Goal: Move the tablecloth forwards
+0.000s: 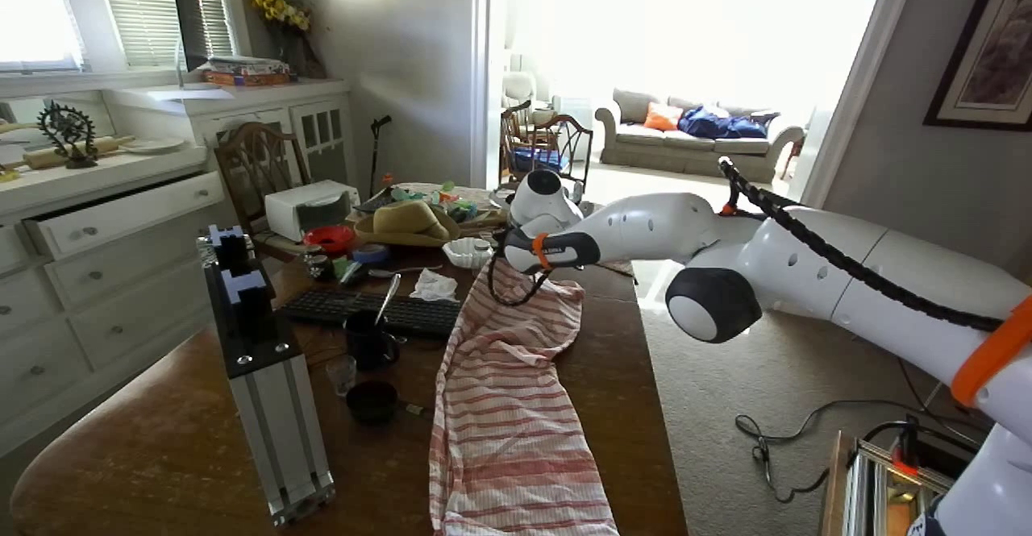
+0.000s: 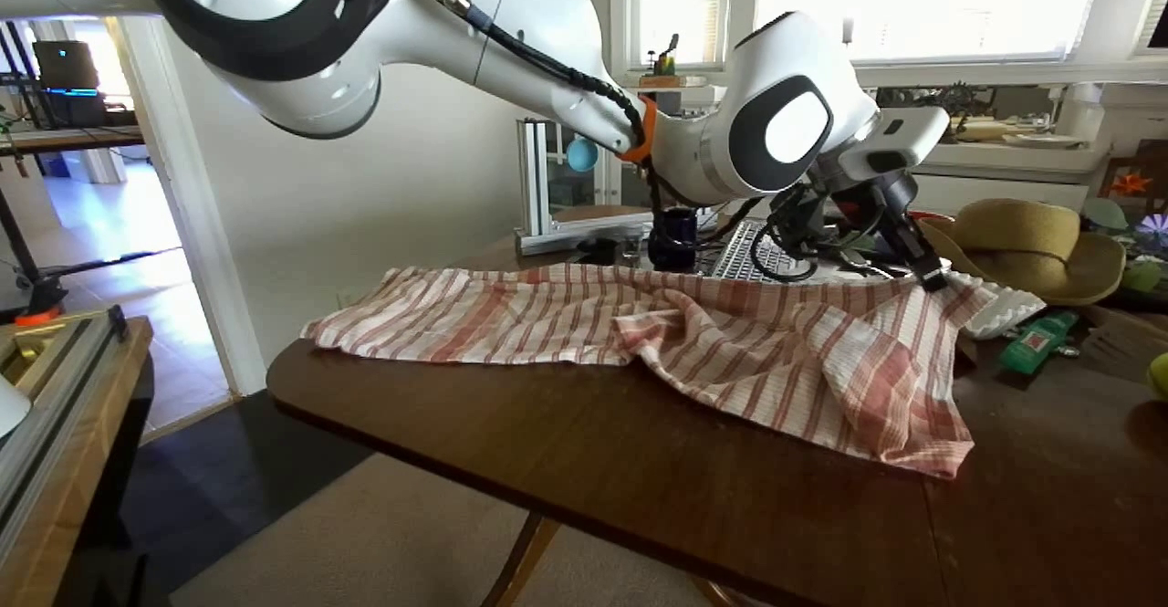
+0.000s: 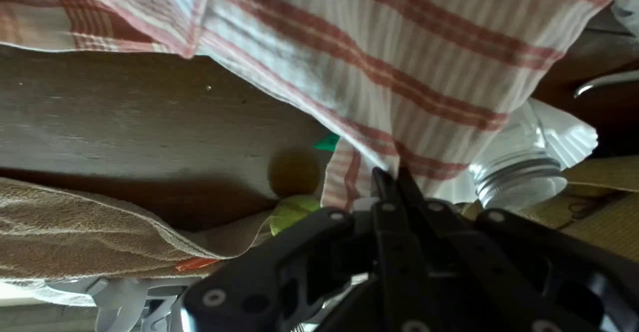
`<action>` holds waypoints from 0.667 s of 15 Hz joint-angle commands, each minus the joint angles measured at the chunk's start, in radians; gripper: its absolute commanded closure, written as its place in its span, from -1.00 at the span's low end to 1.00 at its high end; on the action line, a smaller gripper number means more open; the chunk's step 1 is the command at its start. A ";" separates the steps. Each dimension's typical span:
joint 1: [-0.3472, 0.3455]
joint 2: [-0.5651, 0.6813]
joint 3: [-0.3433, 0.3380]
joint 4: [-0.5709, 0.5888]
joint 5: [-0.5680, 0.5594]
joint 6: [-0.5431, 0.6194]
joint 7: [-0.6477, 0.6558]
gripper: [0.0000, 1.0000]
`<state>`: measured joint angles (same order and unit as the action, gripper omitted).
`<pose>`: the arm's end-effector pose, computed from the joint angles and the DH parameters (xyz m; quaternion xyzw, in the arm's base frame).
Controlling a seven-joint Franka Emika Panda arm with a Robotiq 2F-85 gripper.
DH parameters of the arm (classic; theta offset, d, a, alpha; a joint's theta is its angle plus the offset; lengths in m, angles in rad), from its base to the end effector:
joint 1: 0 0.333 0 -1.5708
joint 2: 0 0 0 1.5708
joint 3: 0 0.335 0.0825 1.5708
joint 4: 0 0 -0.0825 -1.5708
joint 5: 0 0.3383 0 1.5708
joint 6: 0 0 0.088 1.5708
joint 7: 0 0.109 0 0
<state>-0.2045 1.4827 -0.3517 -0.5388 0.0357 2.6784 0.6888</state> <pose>0.7831 -0.2443 0.1890 0.8549 -0.3769 0.3483 0.0761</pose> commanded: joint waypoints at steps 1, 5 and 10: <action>0.017 0.014 -0.054 0.015 -0.021 0.042 0.118 0.30; 0.020 0.014 -0.071 0.027 -0.021 0.064 0.145 -0.28; -0.041 -0.017 0.062 0.132 -0.058 -0.238 -0.133 -1.00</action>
<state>-0.1990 1.4789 -0.3818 -0.4832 -0.0004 2.6029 0.7291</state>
